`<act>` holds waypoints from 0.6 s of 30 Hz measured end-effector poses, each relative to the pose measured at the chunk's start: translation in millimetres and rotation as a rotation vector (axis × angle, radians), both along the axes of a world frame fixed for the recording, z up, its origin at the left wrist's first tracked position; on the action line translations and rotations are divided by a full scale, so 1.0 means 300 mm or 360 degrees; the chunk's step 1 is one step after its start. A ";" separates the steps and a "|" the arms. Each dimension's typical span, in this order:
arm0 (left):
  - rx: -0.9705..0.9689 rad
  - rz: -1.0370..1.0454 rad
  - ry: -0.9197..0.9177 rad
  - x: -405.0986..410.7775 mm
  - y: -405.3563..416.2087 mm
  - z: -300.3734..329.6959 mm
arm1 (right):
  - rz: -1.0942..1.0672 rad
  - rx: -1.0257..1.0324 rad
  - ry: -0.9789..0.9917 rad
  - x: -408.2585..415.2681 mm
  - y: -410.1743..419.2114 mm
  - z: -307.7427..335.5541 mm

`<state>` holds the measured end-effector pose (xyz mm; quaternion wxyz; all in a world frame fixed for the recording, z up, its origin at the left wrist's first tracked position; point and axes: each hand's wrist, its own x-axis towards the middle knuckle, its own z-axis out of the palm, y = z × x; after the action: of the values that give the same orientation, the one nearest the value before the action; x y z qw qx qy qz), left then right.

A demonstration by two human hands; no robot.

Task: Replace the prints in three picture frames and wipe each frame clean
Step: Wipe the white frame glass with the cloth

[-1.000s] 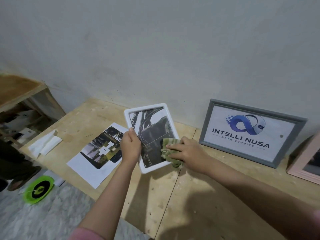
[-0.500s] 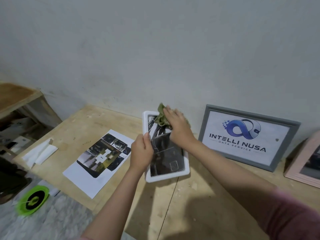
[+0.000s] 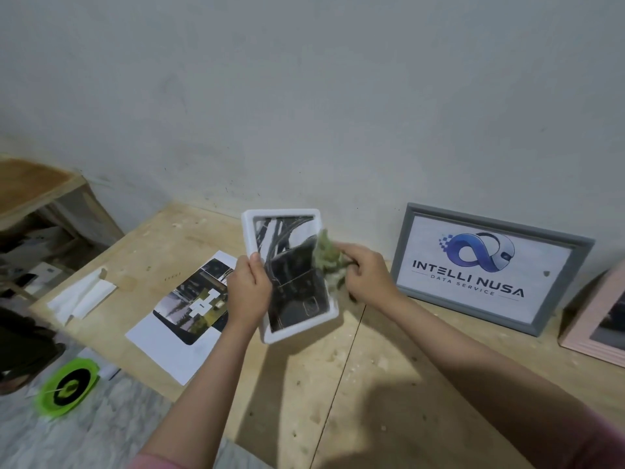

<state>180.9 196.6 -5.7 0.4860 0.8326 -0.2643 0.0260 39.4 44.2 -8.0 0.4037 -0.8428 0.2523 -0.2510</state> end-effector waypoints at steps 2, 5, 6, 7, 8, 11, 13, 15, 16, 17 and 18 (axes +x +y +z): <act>-0.0001 -0.0107 0.0011 -0.039 -0.023 -0.009 | 0.0015 -0.0093 -0.0085 0.059 0.018 0.034; -0.0079 -0.0131 0.0085 -0.091 -0.058 -0.007 | 0.0157 -0.0288 -0.0002 0.130 0.095 0.062; -0.0125 -0.0112 0.0129 -0.096 -0.063 -0.005 | 0.0224 -0.0346 -0.0022 0.142 0.118 0.063; -0.0175 -0.0101 0.0183 -0.092 -0.061 -0.006 | 0.0300 -0.0397 -0.0047 0.147 0.133 0.052; -0.0228 -0.0090 0.0244 -0.089 -0.053 -0.005 | 0.0375 -0.0444 -0.0067 0.144 0.148 0.040; -0.0349 0.0016 0.0463 -0.069 -0.018 -0.004 | 0.0553 -0.0519 -0.0028 0.116 0.180 -0.006; -0.0340 0.0106 0.0483 -0.054 0.003 -0.007 | 0.0664 -0.0551 0.0032 0.086 0.209 -0.031; -0.0288 0.0149 0.0446 -0.038 0.021 -0.007 | 0.0826 -0.0638 0.0069 0.049 0.231 -0.060; -0.0264 0.0157 0.0429 -0.032 0.030 -0.004 | 0.0919 -0.0699 0.0105 0.029 0.239 -0.078; -0.0232 0.0154 0.0415 -0.027 0.038 -0.003 | 0.1000 -0.0740 0.0138 0.008 0.240 -0.098; -0.0201 0.0138 0.0400 -0.026 0.046 0.002 | 0.1055 -0.0742 0.0185 -0.013 0.234 -0.114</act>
<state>173.1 210.5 -5.0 0.5651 0.8078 -0.1629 -0.0408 35.6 114.5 -42.2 0.2459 -0.9602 -0.0743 -0.1098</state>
